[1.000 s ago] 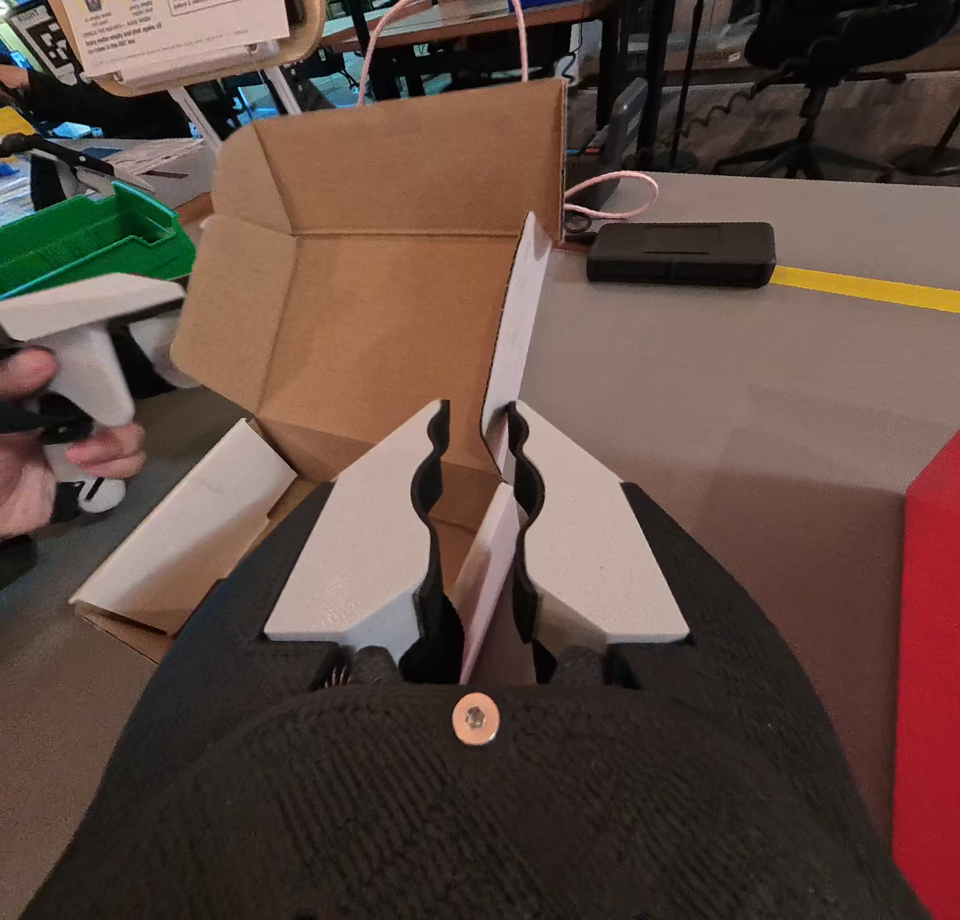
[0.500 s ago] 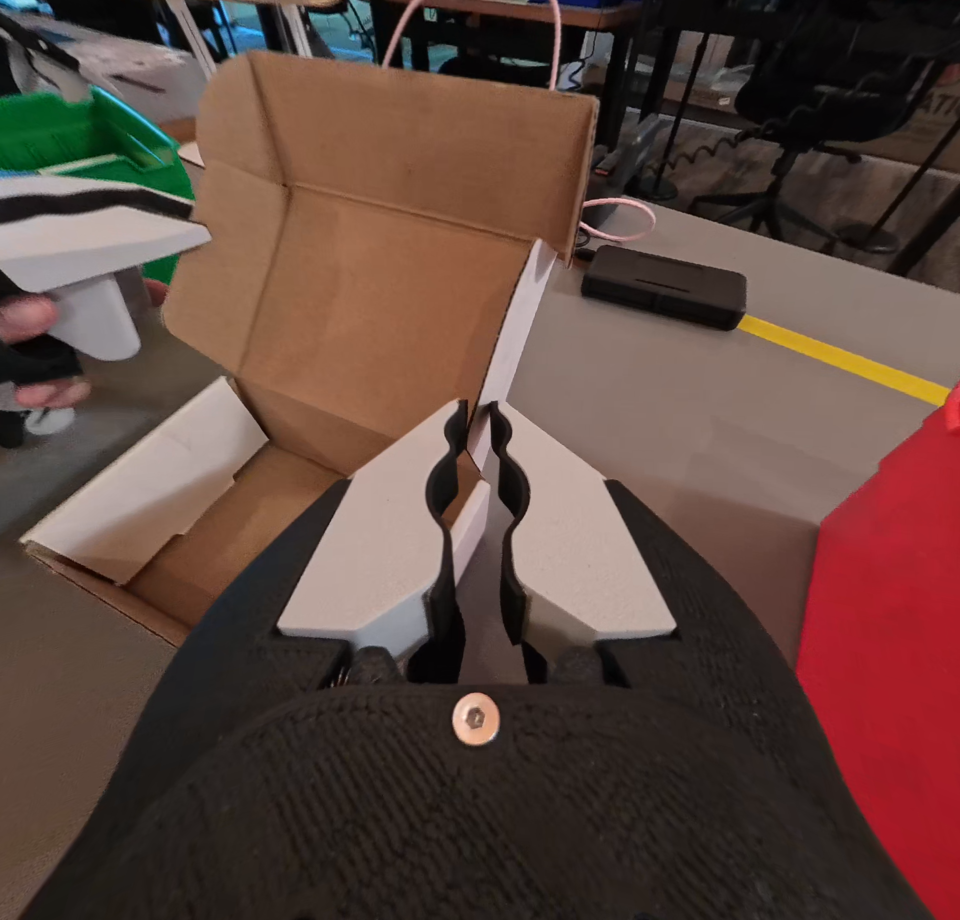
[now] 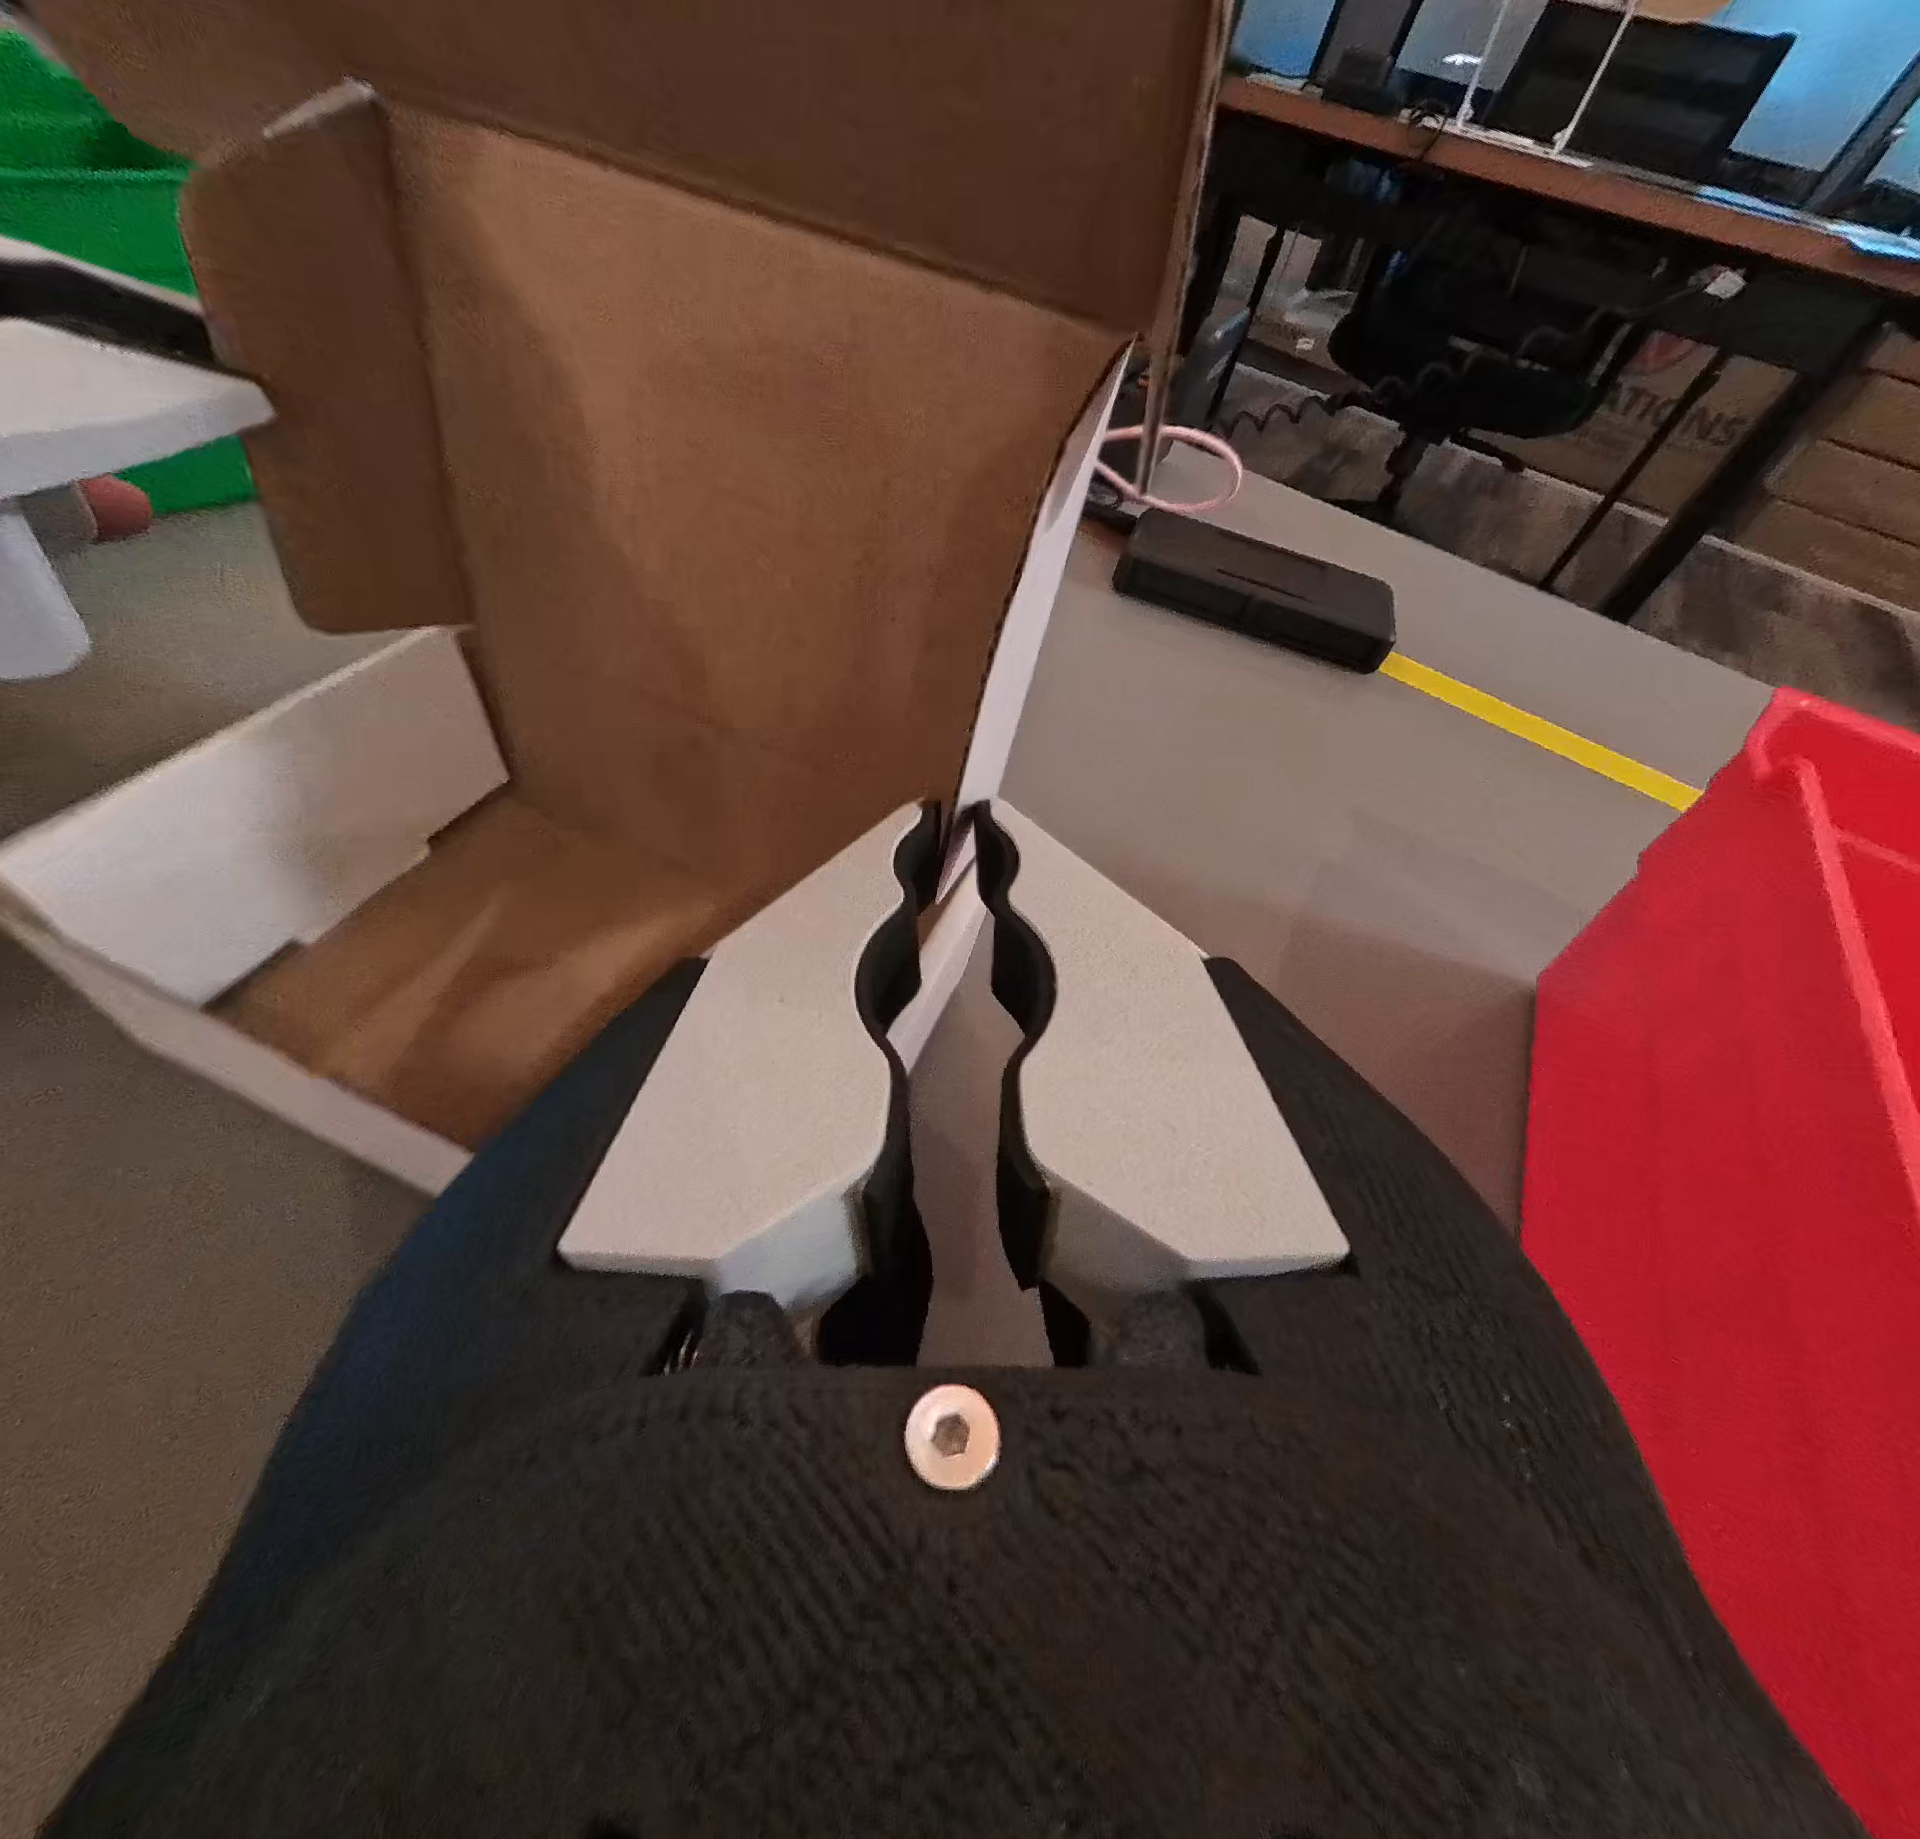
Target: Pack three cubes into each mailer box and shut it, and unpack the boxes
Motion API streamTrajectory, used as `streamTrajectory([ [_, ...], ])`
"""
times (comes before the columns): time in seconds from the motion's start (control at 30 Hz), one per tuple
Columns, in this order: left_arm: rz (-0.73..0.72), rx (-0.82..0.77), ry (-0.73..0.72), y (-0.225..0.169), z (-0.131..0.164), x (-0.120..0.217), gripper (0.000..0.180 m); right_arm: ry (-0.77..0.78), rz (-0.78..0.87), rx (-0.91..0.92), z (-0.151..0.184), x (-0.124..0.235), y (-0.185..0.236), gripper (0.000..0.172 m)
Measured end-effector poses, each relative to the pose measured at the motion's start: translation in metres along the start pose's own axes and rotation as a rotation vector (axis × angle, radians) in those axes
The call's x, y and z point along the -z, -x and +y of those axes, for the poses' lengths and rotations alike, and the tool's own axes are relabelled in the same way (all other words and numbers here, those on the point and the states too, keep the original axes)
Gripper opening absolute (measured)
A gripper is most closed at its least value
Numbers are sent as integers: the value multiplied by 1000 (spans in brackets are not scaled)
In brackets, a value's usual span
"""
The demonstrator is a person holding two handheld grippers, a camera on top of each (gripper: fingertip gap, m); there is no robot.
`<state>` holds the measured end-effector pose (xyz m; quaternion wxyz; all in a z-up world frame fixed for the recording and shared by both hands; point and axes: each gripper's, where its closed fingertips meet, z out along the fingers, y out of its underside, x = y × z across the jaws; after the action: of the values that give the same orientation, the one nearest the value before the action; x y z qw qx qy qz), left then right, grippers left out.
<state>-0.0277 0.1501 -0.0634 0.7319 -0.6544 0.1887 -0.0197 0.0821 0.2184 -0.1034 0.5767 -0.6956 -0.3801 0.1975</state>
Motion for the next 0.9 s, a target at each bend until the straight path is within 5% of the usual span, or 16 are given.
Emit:
streamTrajectory([
  [0.27, 36, 11, 124, -8, 25, 18, 4, 94, -135, -70, 25, 14, 22, 23],
  [0.4, 52, 121, 71, -7, 7, 39, 71, 65, -214, -148, 30, 35, 35, 75],
  [0.57, 100, 203, 2, -5, 2, 62, 106, -81, -124, -8, 10, 66, 30, 105],
  [0.73, 56, 278, -108, 16, -7, 71, 109, -263, -48, 268, -67, 95, 53, 92],
  [0.9, 27, 263, -141, 20, -11, 77, 103, -154, -75, 503, -99, 75, 80, 56],
])
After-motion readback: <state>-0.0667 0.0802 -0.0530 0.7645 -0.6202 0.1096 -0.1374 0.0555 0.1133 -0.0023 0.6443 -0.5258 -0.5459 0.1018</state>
